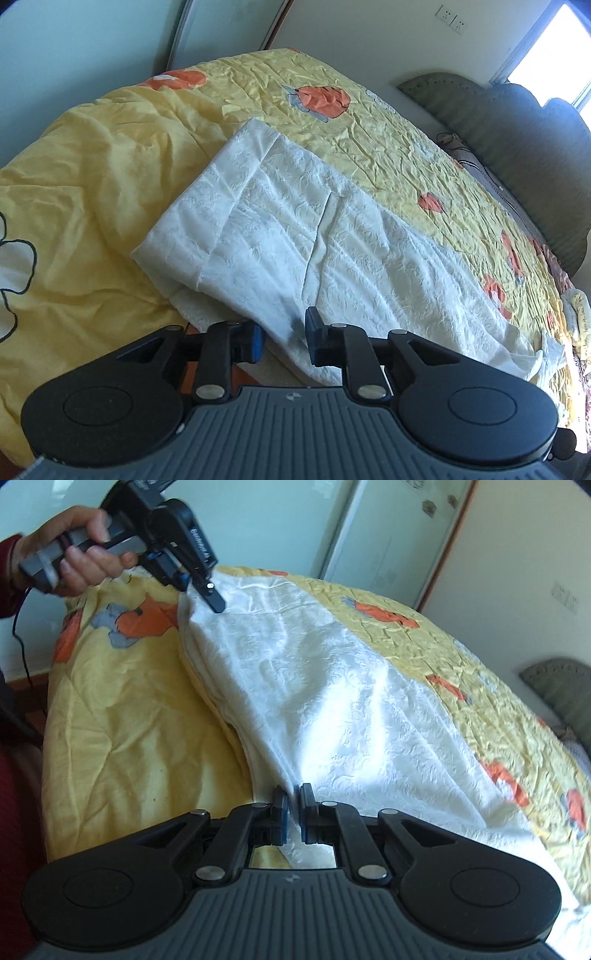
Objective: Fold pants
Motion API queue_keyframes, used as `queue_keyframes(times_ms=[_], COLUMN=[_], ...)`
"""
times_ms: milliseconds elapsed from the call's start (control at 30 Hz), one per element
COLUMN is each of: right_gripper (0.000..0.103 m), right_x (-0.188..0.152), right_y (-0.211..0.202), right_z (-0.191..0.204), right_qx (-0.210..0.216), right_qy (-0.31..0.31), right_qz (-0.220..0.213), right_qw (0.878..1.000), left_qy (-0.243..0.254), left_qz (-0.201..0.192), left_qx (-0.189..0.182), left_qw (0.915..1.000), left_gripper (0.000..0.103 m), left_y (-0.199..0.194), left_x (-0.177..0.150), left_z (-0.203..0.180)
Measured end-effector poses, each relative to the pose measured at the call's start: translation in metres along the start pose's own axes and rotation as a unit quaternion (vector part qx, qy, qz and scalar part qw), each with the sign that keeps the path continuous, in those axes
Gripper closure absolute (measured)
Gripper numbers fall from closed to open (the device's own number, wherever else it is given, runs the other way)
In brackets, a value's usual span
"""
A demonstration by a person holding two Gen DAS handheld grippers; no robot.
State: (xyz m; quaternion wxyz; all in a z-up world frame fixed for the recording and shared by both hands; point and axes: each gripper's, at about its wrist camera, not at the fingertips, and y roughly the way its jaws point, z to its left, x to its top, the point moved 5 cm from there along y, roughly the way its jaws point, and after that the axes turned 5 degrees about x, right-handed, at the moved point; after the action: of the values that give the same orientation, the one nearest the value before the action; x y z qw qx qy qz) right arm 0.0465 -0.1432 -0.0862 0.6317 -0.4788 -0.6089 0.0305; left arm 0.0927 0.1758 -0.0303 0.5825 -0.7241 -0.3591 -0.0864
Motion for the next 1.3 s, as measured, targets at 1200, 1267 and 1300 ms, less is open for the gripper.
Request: queue_keyframes(times_ms=[1200,1267,1300], right_gripper=[0.094,0.094,0.088], right_x=[-0.269,-0.27,-0.274], right_y=[-0.211,-0.204,-0.2], right_z=[-0.286,-0.288,-0.29], right_qx=[-0.34,-0.361,-0.375], right_qy=[0.508,0.5,0.501], right_qz=[-0.073,-0.043,-0.015], right_qw=[0.788,0.786,0.78], left_qy=[0.428,0.427,0.427], left_qz=[0.077,0.079,0.078], left_qx=[-0.247,-0.242,-0.243], left_qw=[0.8657,0.8678,0.8677], left_gripper=[0.058,0.058,0.058], left_y=[0.04,0.045,0.047], left_x=[-0.17,-0.171,-0.172], left_z=[-0.337,-0.339,-0.34])
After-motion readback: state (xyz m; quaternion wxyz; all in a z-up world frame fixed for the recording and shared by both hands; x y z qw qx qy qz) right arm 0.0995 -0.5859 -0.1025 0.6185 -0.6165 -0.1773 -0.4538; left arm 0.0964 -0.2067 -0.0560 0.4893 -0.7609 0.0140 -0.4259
